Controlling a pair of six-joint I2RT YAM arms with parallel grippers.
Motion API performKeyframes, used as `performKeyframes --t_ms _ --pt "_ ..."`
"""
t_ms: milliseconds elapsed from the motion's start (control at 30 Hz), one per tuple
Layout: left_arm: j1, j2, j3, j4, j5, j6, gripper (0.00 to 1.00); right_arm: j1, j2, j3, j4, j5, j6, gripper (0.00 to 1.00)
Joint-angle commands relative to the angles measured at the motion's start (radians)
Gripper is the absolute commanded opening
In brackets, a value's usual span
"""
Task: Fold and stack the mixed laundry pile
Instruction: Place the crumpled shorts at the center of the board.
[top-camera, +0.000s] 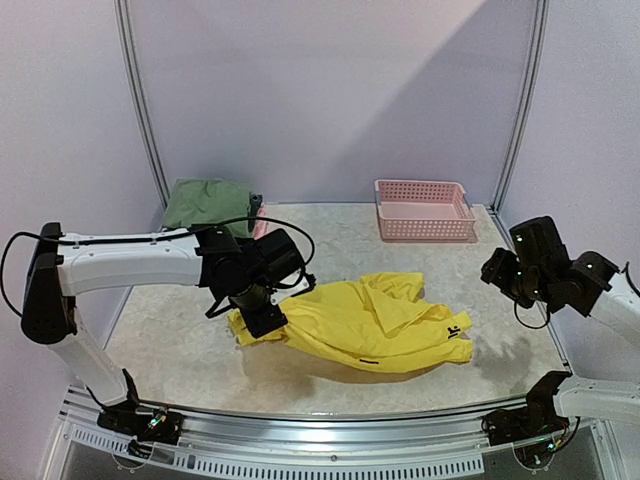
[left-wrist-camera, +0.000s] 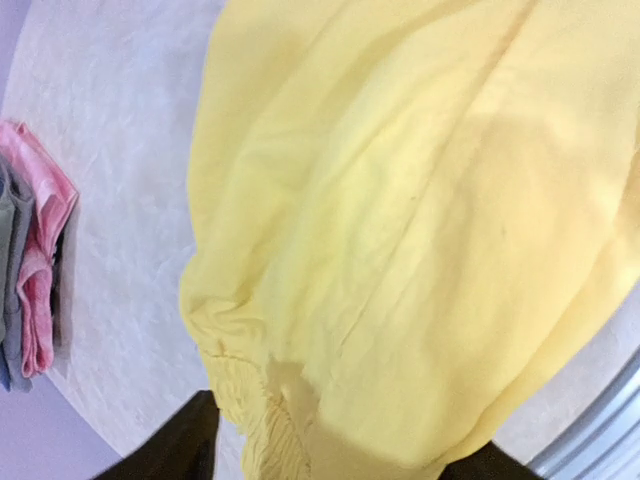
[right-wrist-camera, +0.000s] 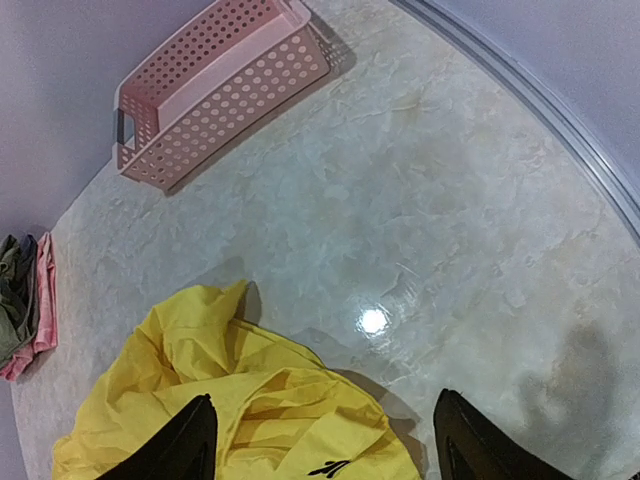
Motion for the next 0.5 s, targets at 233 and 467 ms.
performKeyframes --t_ms 233,467 --pt "0.036 -0.262 -0.056 -0.134 0.342 -0.099 0.93 -0.025 0.002 0.045 0.003 -0.211 -0.092 0.8" --pt "0.078 -0.313 -0.164 -0.108 0.382 -0.241 0.83 -0.025 0.193 0.126 -0.002 -0.399 -0.283 0.81"
